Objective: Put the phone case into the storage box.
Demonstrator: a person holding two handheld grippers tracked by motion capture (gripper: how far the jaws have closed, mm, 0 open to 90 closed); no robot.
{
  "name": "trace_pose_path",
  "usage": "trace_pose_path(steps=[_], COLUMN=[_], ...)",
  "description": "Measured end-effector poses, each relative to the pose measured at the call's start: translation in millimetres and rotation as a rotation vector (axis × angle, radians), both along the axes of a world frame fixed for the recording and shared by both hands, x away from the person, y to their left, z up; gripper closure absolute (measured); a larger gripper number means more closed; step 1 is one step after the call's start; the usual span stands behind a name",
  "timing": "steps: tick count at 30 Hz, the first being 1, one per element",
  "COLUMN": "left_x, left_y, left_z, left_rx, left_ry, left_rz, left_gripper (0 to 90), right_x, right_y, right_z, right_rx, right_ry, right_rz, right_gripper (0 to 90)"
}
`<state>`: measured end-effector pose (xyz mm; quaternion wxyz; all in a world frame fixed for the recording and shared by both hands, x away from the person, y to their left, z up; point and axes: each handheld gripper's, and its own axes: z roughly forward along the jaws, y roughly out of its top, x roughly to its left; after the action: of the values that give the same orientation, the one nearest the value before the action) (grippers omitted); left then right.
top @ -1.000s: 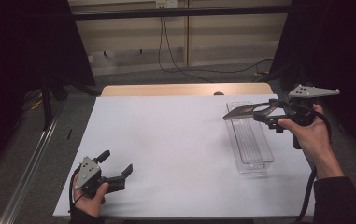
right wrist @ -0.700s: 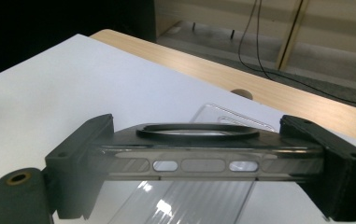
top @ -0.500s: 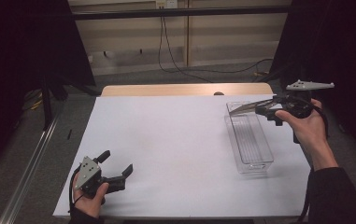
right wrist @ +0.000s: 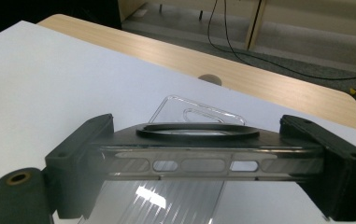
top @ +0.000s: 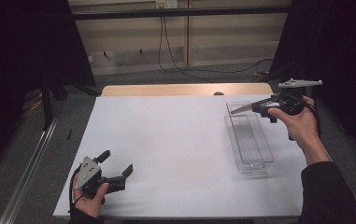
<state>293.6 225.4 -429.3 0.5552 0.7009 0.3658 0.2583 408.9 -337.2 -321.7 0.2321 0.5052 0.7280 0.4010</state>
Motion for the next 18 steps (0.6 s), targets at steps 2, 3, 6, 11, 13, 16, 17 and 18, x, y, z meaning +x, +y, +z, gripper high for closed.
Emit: trace_pose_path(steps=[2, 3, 6, 11, 13, 16, 17, 18], left_x=[0.3, 0.7, 0.9, 0.9, 1.0, -0.3, -0.5, -0.7], left_y=[0.1, 0.3, 0.3, 0.1, 0.2, -1.5, -1.9, -2.7], left_z=[-0.4, -0.6, -0.9, -1.1, -1.2, -0.5, -0.4, -0.5], left_rx=[0.000, 0.005, 0.004, 0.006, 0.006, 0.005, 0.013, 0.013], left_ry=[0.003, 0.001, 0.000, 0.001, 0.001, 0.006, 0.003, 0.001], left_rz=[-0.001, -0.001, 0.000, 0.001, 0.001, 0.000, -0.007, -0.009], left_gripper=[3.2, 3.2, 3.2, 3.2, 3.2, 3.2, 3.2, 3.1], right_x=[0.9, 1.1, 2.5, 5.6, 6.9, 8.7, 9.4, 10.1], right_y=[2.3, 3.4, 5.4, 6.7, 7.7, 9.0, 9.7, 10.7], right_z=[-1.6, -2.4, -5.9, -14.0, -17.1, -20.5, -21.3, -21.7], right_rx=[-0.004, -0.010, -0.024, -0.029, -0.031, -0.037, -0.036, -0.038], right_ry=[0.002, 0.007, 0.019, 0.036, 0.042, 0.051, 0.051, 0.052], right_rz=[-0.011, -0.014, -0.043, -0.058, -0.063, -0.081, -0.085, -0.090], right_gripper=[11.9, 11.9, 11.9, 11.9, 11.9, 11.9, 11.9, 11.9])
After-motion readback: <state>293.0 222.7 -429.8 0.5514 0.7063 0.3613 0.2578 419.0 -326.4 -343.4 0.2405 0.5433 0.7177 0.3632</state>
